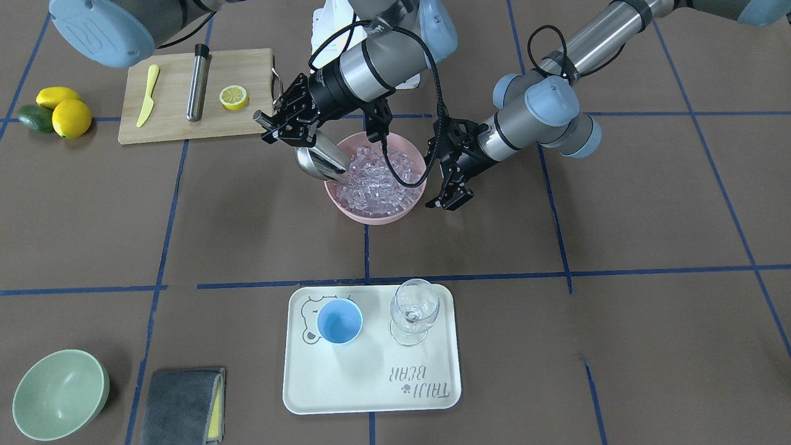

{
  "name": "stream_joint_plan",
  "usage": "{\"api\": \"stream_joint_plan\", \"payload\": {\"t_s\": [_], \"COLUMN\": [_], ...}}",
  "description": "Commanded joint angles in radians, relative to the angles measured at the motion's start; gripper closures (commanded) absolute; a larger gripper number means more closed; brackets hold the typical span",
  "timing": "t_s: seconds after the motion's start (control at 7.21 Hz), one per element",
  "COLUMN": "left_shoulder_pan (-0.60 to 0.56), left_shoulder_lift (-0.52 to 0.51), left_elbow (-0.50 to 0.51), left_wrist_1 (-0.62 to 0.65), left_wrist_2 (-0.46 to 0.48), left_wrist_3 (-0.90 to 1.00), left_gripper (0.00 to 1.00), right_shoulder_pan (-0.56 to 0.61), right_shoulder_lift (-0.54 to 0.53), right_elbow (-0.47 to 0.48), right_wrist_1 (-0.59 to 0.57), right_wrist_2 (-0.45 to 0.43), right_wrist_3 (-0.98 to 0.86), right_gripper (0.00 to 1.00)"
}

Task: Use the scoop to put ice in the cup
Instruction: 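Position the scoop at the bowl edge with the right gripper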

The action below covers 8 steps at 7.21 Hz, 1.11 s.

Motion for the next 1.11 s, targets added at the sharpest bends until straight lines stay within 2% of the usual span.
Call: {"api": "stream_joint_plan", "payload": {"t_s": [0.0,0.97], "left_shoulder_pan": [0.000,-0.002], "left_shoulder_lift": [0.001,0.001], "left_elbow": [0.000,0.000], "left_wrist_1": [0.000,-0.002], "left_wrist_2": [0.000,0.000], "left_wrist_3": [0.000,0.002], "left_gripper": [0.00,0.00], "right_shoulder_pan": [0.000,-0.023], "right_shoulder_lift": [0.003,-0.015], "right_elbow": [-0.002,-0.007], "right_wrist_1": [0.006,0.072], "right_wrist_2": [-0.004,-0.010], "right_wrist_3": [-0.006,-0.006], "right_gripper": [1.00,1.00]}}
